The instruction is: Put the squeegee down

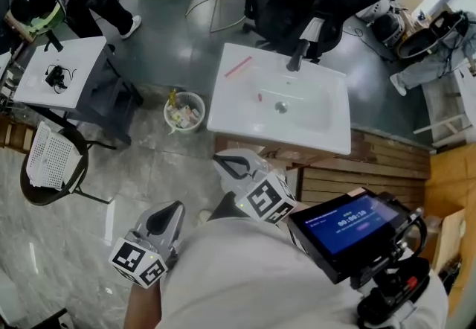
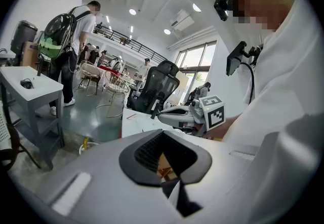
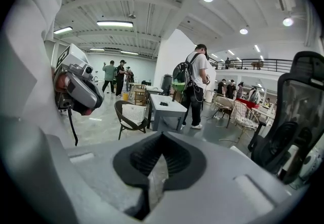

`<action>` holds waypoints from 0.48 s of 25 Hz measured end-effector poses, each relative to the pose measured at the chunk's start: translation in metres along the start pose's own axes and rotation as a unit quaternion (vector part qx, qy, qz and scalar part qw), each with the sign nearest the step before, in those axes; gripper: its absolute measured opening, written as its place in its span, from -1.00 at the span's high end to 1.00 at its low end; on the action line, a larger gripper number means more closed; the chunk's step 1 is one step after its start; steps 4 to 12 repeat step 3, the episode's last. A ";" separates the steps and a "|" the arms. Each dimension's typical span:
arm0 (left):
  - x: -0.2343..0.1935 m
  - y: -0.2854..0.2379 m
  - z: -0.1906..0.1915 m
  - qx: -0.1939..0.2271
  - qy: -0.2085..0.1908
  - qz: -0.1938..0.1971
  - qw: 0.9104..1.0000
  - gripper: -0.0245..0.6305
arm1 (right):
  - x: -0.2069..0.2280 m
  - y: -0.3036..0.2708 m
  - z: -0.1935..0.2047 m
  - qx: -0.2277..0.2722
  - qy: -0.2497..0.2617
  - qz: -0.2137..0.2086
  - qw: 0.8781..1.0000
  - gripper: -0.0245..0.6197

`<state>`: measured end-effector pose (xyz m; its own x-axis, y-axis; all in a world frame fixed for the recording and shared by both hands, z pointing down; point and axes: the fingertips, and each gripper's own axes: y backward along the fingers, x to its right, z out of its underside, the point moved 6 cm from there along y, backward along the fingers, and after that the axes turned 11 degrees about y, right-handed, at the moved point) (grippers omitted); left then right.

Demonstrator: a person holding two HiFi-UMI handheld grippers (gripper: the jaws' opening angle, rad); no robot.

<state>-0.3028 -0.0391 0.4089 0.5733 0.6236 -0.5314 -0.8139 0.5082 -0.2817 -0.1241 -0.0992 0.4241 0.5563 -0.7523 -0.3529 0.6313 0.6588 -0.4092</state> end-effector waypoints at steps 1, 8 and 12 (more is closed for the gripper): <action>0.000 -0.001 0.001 -0.002 0.000 0.001 1.000 0.91 | -0.001 0.000 0.002 -0.002 -0.002 0.001 1.000 0.92; -0.002 -0.001 0.002 -0.007 -0.001 0.004 1.000 0.91 | -0.002 0.001 0.006 -0.006 -0.007 0.003 1.000 0.92; -0.002 -0.001 0.002 -0.007 -0.001 0.004 1.000 0.91 | -0.002 0.001 0.006 -0.006 -0.007 0.003 1.000 0.92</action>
